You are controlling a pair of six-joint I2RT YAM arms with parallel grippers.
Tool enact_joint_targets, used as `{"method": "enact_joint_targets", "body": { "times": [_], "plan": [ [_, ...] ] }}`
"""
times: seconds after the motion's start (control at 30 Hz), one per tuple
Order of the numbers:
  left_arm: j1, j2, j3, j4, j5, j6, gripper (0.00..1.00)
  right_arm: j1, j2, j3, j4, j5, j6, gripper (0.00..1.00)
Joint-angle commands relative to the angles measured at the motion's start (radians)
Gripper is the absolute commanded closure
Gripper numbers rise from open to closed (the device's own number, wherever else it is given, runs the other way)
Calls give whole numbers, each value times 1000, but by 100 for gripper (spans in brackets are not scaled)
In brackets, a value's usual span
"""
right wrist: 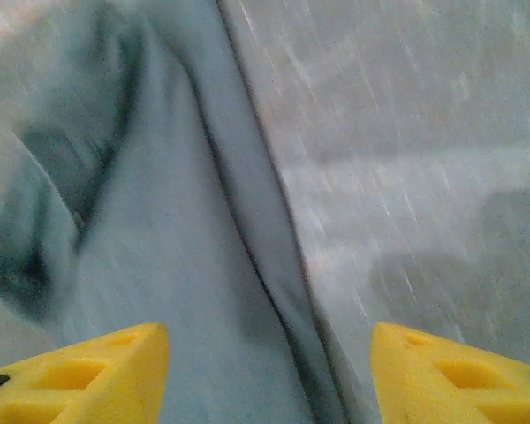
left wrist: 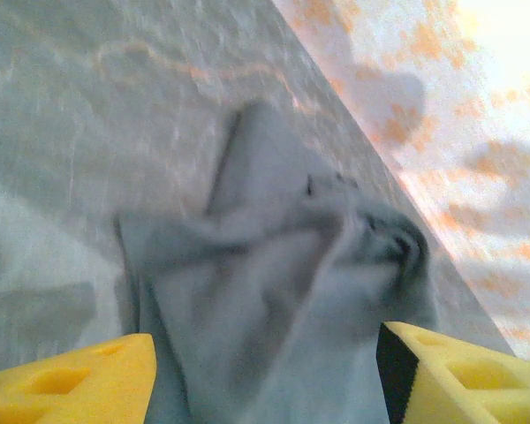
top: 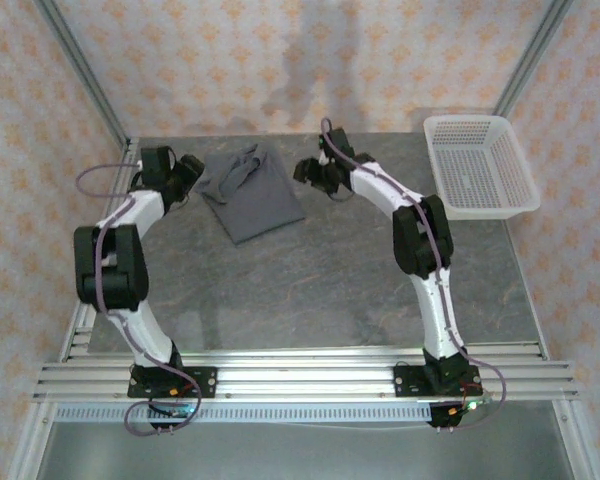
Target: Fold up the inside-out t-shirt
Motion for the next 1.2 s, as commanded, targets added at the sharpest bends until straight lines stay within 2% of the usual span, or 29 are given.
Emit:
{"method": "enact_joint_targets", "body": {
  "times": [0.0,0.1,0.2,0.23,0.33,0.4,0.5,0.57,0.67,0.77,0.9,0.97,1.03,1.13,1.17],
  "plan": [
    [-53,-110,-161,0,60,-5,34,24,-38,-119,167,-71,-14,41],
    [-103,-168,-280,3,65,-10,35,54,3,-80,142,-100,-38,42],
    [-147,-149,-309,11,75,-19,36,67,68,-11,96,-72,-30,47],
    [-158,-126,-297,8,78,-17,36,70,83,10,75,-57,-23,55],
    [-189,-60,-262,26,115,-4,41,80,80,26,13,-44,-19,88],
    [-200,-33,-262,9,117,0,47,89,23,-57,16,-29,-15,96],
    [-201,-37,-331,2,124,-8,59,97,-88,-237,56,-11,-6,98],
    [-202,-71,-391,4,153,-9,63,102,-163,-357,96,-27,11,98],
    [-232,-173,-480,-60,186,1,63,115,-280,-533,120,-43,42,99],
    [-299,-359,-574,-198,148,27,62,162,-401,-716,124,-41,70,98],
    [-348,-675,-645,-419,64,17,56,250,-614,-981,137,52,151,95],
    [-347,-813,-624,-516,12,25,51,257,-713,-1071,137,87,200,87],
    [-349,-885,-586,-549,-13,31,48,257,-799,-1087,86,131,197,69],
    [-350,-815,-496,-539,-6,46,47,247,-846,-990,-20,260,117,50],
    [-350,-762,-463,-525,6,55,48,238,-839,-956,-29,295,98,50]
  ]
}}
